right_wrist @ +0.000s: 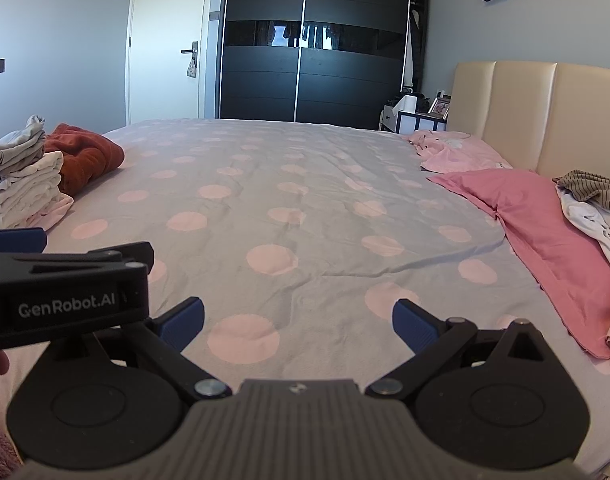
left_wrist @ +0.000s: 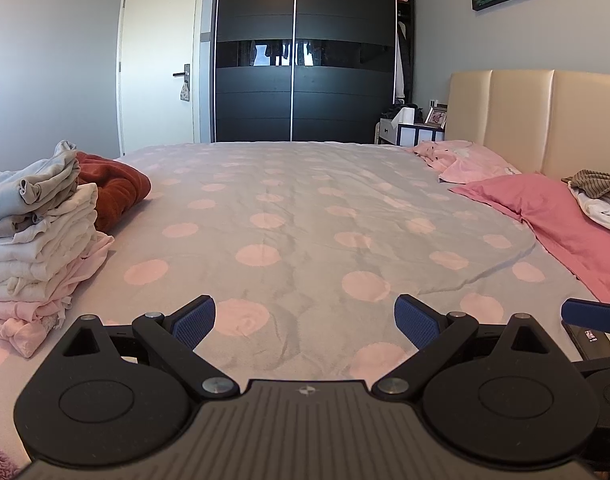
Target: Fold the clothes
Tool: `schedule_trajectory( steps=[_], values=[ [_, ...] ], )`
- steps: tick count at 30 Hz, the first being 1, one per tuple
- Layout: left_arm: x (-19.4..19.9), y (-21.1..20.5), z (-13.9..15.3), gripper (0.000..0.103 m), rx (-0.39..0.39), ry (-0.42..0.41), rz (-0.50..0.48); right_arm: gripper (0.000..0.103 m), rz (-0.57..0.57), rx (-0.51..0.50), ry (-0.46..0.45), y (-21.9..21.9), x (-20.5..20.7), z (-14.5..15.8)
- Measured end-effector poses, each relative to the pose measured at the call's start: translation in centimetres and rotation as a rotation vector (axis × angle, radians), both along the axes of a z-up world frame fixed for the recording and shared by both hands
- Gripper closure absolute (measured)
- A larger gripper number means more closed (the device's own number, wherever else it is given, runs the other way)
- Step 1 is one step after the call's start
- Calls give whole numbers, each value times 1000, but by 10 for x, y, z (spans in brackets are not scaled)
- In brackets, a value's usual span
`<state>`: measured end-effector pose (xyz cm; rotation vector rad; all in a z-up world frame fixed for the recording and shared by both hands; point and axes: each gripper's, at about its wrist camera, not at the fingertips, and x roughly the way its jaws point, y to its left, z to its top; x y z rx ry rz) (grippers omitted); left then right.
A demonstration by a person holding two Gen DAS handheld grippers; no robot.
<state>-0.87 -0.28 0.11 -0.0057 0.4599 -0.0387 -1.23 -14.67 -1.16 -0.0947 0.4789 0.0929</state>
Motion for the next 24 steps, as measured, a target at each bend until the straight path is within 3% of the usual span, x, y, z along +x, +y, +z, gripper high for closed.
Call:
schedule_trajectory(
  steps=[24],
  values=[
    [0, -3, 0, 5, 13, 11, 0, 2, 2, -9, 14, 2, 1, 0]
  ],
)
